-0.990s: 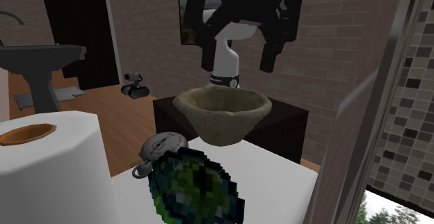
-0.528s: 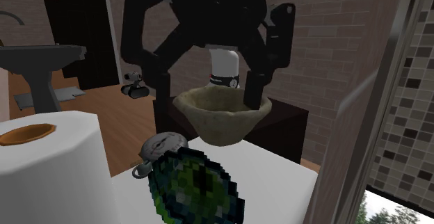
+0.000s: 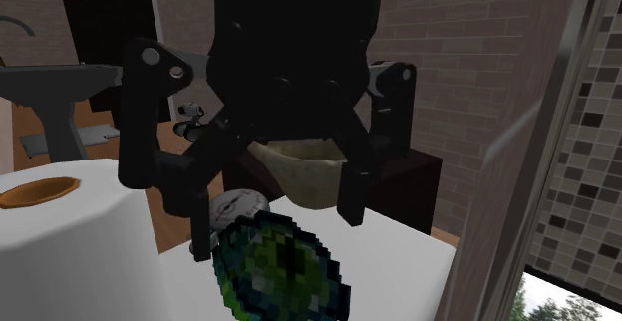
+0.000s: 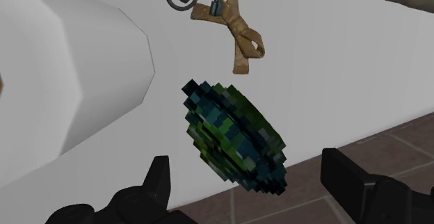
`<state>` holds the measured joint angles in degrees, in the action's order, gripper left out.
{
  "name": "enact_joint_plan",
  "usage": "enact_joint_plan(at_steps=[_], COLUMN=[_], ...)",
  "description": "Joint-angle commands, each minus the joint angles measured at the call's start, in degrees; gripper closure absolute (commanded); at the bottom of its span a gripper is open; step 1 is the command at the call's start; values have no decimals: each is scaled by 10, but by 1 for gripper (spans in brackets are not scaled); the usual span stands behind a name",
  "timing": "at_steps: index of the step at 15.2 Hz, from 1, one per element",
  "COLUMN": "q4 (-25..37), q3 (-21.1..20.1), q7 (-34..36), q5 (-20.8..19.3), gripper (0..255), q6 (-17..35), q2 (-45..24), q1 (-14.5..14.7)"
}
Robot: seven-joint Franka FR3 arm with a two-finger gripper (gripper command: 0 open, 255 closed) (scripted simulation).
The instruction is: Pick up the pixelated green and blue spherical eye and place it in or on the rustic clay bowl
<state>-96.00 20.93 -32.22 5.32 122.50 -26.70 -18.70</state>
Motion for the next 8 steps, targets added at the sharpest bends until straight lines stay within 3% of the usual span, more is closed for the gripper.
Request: enact_joint_plan(at_steps=[1, 8], q4=[-6, -7], q3=[-1, -2], q7=[-2, -3], q5=[3, 4], gripper=[0, 0], q6=[13, 17], q2=[-7, -9], q1=[-2, -2])
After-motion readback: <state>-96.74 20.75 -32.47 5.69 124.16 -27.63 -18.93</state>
